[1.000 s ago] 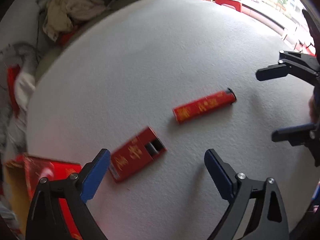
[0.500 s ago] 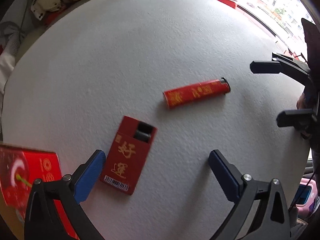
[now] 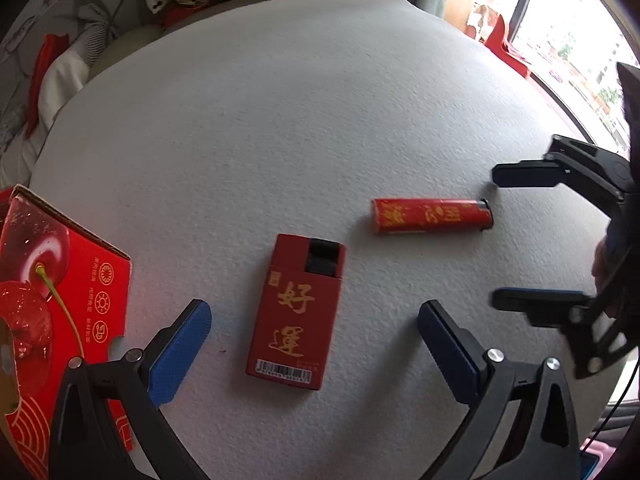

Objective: Organize rigid objects

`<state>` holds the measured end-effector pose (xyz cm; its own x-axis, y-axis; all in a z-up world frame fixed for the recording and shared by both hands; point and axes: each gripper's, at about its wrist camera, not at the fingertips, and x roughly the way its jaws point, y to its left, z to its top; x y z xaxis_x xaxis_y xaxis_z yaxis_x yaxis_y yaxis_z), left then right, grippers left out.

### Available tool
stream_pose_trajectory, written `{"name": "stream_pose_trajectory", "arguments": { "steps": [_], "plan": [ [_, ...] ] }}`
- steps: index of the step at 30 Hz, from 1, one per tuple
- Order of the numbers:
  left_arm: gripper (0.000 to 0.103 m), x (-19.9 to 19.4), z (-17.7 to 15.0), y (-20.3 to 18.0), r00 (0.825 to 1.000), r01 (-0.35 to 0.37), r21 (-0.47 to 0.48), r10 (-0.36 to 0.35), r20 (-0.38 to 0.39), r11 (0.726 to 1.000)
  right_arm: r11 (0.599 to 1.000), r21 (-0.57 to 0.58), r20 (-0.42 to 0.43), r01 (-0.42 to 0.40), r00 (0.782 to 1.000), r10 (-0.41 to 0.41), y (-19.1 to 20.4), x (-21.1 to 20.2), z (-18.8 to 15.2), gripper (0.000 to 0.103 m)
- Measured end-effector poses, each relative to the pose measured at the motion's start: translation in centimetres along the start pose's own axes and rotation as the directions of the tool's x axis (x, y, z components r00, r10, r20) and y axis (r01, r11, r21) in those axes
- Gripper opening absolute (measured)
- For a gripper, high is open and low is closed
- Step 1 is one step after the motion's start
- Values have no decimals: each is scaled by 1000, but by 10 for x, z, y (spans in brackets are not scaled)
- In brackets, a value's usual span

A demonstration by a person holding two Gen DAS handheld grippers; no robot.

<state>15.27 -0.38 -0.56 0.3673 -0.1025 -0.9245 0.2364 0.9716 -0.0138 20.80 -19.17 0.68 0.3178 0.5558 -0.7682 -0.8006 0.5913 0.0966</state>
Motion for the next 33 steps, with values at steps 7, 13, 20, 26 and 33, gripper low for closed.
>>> {"name": "stream_pose_trajectory", "arguments": {
  "steps": [7,13,20,26,33],
  "plan": [
    [103,0,-4,6,999,2,28,-3,53,1000,991,-119,-100,65,992,-77,2,39,27,83],
    [93,-10,7,16,999,38,57,-38,4,998,987,-156,-197,42,978,-73,14,43,46,24],
    [36,-25,11,0,996,77,80,-80,26,994,989,-99,-276,108,952,-132,23,45,51,20],
    [36,-32,-4,1,995,86,88,-91,49,992,990,-6,-275,141,952,-138,34,32,30,20],
    [36,-46,-31,-3,993,86,54,-90,77,995,969,118,-250,219,951,-184,49,7,-1,20]
  ]
}}
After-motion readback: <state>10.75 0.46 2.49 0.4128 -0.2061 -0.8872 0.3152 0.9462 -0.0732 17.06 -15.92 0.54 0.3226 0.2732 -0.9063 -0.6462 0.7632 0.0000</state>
